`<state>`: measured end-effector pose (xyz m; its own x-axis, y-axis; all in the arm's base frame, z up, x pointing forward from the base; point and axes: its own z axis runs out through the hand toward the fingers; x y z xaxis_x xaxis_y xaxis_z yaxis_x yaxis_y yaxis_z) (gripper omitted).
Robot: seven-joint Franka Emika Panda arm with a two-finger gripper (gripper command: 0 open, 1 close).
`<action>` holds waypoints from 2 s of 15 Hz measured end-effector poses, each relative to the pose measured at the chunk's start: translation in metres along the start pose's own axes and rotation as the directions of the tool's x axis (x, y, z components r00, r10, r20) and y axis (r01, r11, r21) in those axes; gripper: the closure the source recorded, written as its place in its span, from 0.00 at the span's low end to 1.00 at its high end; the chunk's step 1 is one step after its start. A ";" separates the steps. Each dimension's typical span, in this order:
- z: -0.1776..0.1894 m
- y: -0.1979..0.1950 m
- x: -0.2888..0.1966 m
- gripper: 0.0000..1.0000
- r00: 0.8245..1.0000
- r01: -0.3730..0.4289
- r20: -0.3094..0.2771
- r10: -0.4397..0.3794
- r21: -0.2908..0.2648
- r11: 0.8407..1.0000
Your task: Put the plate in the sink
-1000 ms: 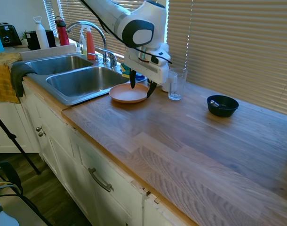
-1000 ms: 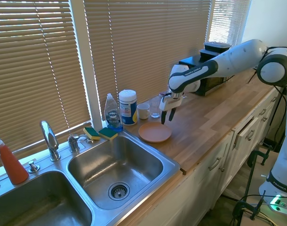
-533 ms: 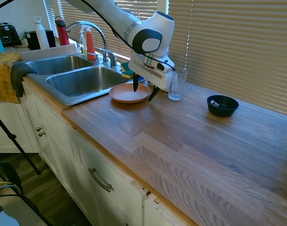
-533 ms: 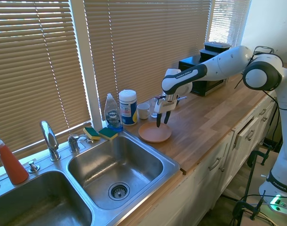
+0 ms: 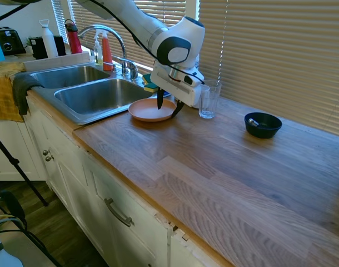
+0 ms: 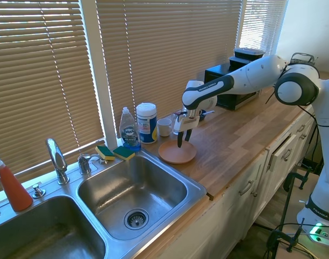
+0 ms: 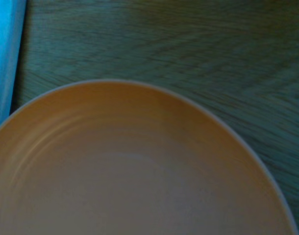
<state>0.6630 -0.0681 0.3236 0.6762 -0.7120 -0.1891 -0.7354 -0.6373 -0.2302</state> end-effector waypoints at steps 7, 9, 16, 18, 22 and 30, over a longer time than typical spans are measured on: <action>0.008 0.000 0.008 1.00 0.999 0.016 0.027 -0.016 0.008 1.000; 0.010 0.003 0.011 1.00 0.999 0.025 0.033 -0.026 0.015 1.000; 0.008 0.016 0.020 1.00 0.994 0.076 0.075 -0.081 0.079 0.994; 0.005 0.025 0.026 1.00 0.992 0.080 0.087 -0.089 0.096 0.992; -0.011 0.035 0.029 1.00 0.989 0.075 0.117 -0.091 0.136 0.988; -0.063 -0.033 -0.060 1.00 0.990 0.113 0.074 -0.121 0.105 0.988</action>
<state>0.6444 -0.0229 0.4032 0.7617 -0.6056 -0.2303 -0.6455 -0.6793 -0.3491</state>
